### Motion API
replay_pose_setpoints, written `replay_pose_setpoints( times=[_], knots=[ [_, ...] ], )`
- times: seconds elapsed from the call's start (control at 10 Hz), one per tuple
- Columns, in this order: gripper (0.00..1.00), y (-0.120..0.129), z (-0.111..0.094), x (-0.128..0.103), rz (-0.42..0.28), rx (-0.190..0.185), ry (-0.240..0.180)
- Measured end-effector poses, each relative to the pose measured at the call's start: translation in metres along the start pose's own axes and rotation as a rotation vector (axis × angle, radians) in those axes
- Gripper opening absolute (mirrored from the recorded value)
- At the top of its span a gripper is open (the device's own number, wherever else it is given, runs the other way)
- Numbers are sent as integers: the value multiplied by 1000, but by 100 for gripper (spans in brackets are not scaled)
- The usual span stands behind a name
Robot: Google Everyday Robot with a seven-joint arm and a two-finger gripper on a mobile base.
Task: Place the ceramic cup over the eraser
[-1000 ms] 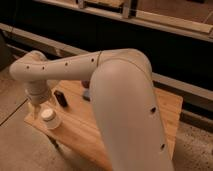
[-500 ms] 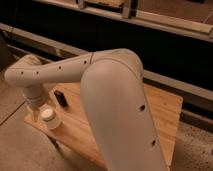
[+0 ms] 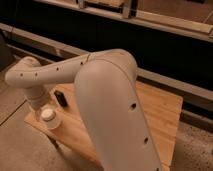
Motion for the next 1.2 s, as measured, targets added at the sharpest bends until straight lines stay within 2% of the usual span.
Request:
replay_pose_setpoints(
  times=[0.3,0.6,0.8,0.9,1.0,1.2],
  knots=[
    [63,2,5,0,9,0,13],
    [38,3,7,0,13,-6,15],
    [13,3,8,1,19,-14,19],
    [6,4,8,1,20,-16,20],
    [1,4,9,1,19,-18,22],
    [0,5,4,-1,5,-16,6]
  ],
)
